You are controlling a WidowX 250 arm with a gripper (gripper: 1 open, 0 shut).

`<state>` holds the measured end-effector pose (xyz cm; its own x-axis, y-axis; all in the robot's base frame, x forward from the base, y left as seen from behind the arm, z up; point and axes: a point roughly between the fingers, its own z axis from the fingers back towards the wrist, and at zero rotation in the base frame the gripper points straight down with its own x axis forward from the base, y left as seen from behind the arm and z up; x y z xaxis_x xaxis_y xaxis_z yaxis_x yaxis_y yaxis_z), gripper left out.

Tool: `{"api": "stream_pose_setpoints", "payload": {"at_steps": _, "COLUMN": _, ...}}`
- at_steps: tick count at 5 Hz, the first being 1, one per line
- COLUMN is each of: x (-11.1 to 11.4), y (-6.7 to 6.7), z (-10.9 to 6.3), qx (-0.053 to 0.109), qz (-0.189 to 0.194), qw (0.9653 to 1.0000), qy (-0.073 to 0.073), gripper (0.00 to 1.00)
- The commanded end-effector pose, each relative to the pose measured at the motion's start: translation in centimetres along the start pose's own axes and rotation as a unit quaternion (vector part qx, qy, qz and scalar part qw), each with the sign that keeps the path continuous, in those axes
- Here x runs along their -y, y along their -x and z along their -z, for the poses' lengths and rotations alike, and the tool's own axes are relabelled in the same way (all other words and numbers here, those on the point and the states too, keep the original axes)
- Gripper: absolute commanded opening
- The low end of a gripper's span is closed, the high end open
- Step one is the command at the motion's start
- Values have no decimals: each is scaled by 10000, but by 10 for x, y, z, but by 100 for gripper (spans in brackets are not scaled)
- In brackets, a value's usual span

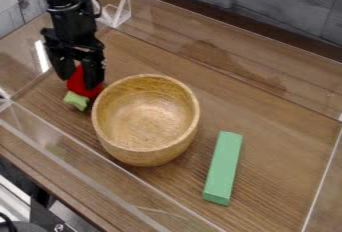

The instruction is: Move the red fruit to the left

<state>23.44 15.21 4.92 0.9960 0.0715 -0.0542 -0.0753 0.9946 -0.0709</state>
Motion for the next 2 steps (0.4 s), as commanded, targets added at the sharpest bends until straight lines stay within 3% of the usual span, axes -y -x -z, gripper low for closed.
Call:
{"api": "stream_pose_setpoints", "payload": {"at_steps": 1, "x": -9, "y": -7, "z": -10, "qx": 252, "qz": -74, "qw": 9996, "qy": -96, "gripper": 100}}
{"api": "stream_pose_setpoints", "payload": {"at_steps": 2, "x": -11, "y": -15, "z": 3, "qx": 252, "qz": -73, "qw": 9996, "qy": -67, "gripper": 100}}
